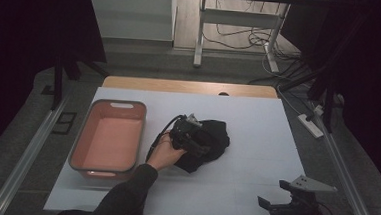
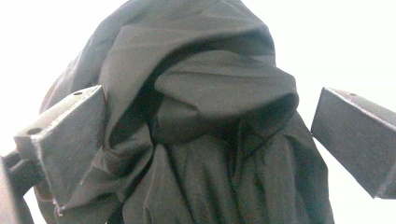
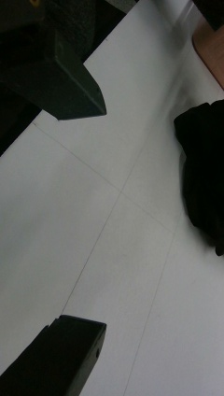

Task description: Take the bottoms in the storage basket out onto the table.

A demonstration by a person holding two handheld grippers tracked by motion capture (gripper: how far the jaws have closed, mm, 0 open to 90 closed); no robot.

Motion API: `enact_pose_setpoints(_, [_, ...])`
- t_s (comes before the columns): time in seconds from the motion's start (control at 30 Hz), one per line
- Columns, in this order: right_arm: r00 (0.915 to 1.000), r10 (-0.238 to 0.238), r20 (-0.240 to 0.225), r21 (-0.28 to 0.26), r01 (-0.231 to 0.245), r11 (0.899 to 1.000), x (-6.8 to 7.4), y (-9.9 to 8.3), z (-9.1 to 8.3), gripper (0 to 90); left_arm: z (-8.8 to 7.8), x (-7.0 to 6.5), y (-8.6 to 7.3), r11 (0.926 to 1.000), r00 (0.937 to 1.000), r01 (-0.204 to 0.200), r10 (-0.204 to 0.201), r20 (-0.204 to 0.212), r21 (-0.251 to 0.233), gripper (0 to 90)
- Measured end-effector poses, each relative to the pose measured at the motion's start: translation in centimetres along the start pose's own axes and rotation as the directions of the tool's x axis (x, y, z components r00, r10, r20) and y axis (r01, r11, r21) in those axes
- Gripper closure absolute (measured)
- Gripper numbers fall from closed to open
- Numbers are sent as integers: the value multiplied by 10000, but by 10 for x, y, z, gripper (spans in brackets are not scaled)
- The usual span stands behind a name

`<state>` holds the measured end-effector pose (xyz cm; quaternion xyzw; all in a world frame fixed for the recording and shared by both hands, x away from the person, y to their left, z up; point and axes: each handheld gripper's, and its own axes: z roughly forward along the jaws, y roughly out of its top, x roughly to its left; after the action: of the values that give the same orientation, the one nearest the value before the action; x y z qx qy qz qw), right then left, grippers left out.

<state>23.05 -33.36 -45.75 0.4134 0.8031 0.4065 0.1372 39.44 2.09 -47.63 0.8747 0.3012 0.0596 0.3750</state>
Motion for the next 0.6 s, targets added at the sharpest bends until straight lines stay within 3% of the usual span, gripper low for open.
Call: enact_pose_setpoints(0.6, [10000,1,14,14,-1,10000,0,0,0,4,-20,-5,5,9990,9991,-364,369,192,-265,0])
